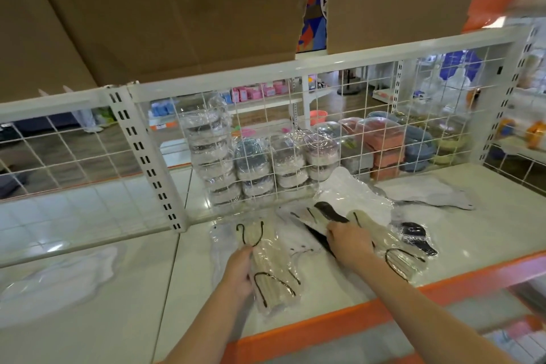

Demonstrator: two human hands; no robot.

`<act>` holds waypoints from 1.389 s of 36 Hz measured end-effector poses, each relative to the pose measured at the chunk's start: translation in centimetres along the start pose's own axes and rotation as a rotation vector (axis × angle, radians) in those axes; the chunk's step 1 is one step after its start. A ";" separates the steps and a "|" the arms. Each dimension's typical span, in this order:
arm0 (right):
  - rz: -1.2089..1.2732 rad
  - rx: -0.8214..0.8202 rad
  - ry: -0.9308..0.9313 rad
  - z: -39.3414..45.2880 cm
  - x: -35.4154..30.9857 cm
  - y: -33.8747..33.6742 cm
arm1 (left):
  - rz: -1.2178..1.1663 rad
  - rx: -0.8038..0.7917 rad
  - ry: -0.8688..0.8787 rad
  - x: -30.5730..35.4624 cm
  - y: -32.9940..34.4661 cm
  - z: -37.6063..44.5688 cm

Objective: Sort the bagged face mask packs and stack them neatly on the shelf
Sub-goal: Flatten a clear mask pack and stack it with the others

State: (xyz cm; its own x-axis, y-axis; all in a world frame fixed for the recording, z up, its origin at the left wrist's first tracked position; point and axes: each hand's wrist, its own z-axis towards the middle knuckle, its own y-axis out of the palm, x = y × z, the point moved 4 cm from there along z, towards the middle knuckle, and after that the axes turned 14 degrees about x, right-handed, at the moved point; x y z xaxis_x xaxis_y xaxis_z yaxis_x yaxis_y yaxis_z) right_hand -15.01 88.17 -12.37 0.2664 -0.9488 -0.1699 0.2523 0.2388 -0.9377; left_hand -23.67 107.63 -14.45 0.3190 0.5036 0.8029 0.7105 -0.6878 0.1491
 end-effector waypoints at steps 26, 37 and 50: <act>0.981 -0.327 0.102 -1.3 -9.9 0.9 | 0.031 -0.015 0.590 6.5 -2.7 -3.3; 1.508 -0.471 0.413 -2.6 -13.3 2.2 | -0.547 -0.131 0.227 8.6 -7.6 -0.3; 0.837 -0.285 -0.137 -0.3 -20.2 1.9 | 0.578 0.293 0.823 10.2 -23.1 0.3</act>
State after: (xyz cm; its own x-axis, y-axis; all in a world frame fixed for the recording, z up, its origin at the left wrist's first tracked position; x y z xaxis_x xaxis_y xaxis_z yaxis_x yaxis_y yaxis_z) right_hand -20.24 107.71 -10.80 0.3729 -0.4492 -0.8119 -0.3106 0.7641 -0.5654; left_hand -36.60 128.79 -9.88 0.2112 -0.4483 0.8686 0.7454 -0.5010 -0.4398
